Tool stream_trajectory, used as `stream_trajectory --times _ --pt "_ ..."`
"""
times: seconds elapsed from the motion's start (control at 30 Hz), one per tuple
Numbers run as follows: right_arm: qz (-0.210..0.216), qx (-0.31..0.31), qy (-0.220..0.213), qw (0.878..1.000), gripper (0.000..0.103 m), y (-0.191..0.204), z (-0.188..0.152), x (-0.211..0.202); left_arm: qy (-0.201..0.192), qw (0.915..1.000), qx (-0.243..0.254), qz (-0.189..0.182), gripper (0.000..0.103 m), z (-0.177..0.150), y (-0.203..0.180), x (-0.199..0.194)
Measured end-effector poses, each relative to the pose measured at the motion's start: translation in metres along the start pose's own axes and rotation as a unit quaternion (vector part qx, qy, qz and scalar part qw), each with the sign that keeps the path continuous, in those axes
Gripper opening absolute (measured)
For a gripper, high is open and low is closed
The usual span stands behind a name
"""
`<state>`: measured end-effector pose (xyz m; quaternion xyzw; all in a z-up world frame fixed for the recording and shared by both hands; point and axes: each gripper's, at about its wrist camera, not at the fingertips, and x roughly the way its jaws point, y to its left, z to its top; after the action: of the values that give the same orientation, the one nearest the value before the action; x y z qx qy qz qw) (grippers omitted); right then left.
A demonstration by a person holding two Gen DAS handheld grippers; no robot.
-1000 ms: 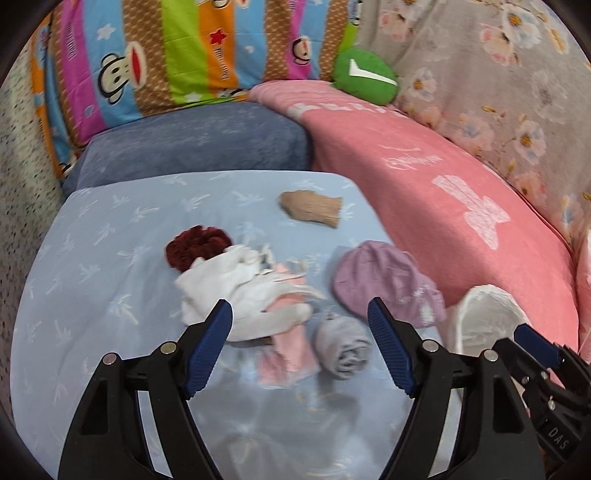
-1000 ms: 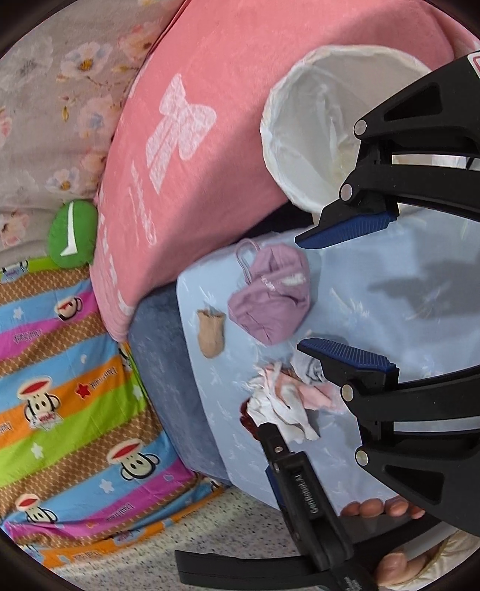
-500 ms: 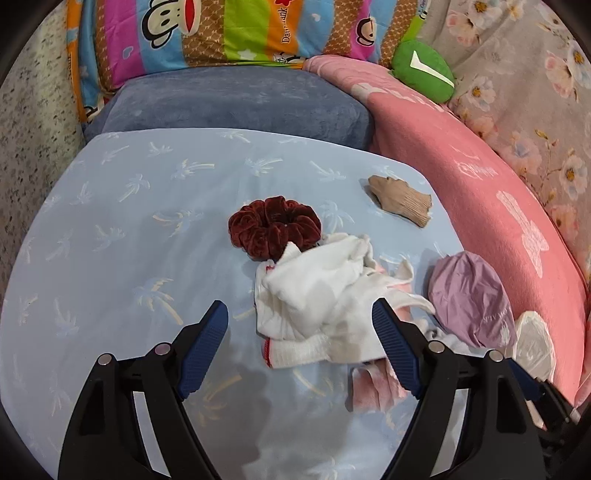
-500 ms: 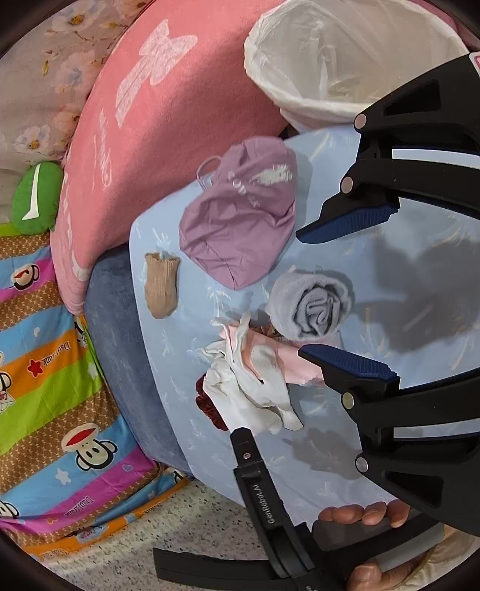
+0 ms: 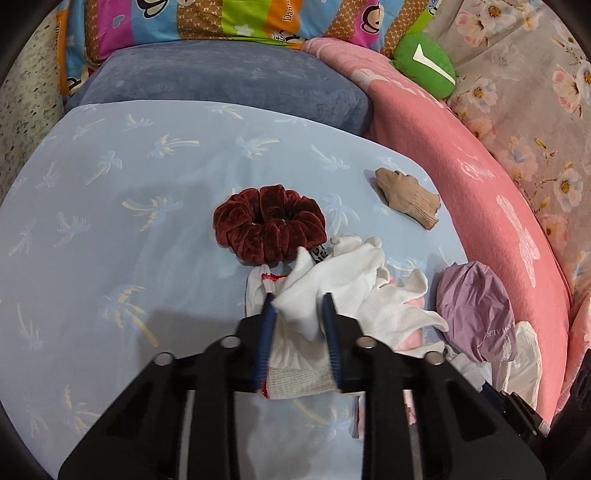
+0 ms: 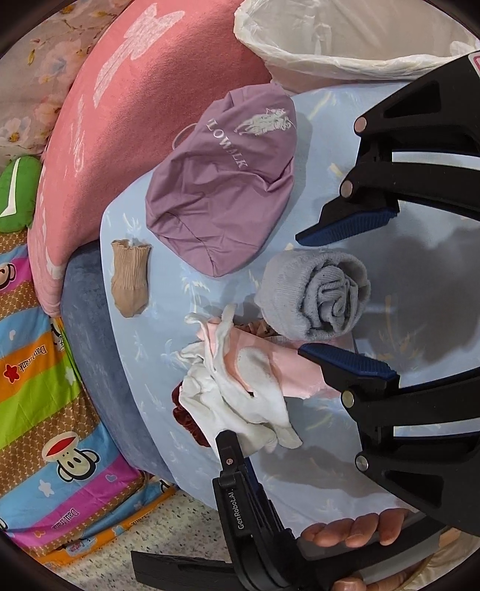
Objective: Collect trash
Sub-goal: 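Grasp a white cloth with the left gripper while the right gripper grasps the grey rolled sock, then carry both items over the white bin and open both grippers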
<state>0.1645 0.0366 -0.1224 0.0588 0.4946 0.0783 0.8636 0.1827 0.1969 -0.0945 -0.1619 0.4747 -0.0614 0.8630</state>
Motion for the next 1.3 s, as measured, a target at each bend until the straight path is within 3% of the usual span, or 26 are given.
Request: stream_trajectory --times 0.13,0.23,0.5,0.83,1.3 --pt "0.004 0.003 -0.002 1.000 0.028 -0.001 -0.001 -0.004 -0.011 0.9999 0.001 -0.006 0.010 0.000 -0.001 -0.010" --pt "0.006 0.002 -0.011 1.000 0.025 -0.001 -0.001 -0.014 -0.024 0.9997 0.007 -0.007 0.009 0.001 -0.006 -0.022" --pt "0.015 0.007 -0.057 0.998 0.024 -0.007 0.006 -0.060 -0.062 0.9972 0.030 -0.028 0.008 0.008 -0.036 -0.058" --pt "0.016 0.023 -0.125 0.992 0.024 -0.030 0.011 -0.131 -0.102 0.9881 0.089 -0.072 0.008 -0.003 -0.108 -0.099" --pt "-0.023 0.080 -0.192 0.978 0.024 -0.112 -0.002 -0.211 -0.095 0.9682 0.184 -0.140 0.008 -0.040 -0.212 -0.113"
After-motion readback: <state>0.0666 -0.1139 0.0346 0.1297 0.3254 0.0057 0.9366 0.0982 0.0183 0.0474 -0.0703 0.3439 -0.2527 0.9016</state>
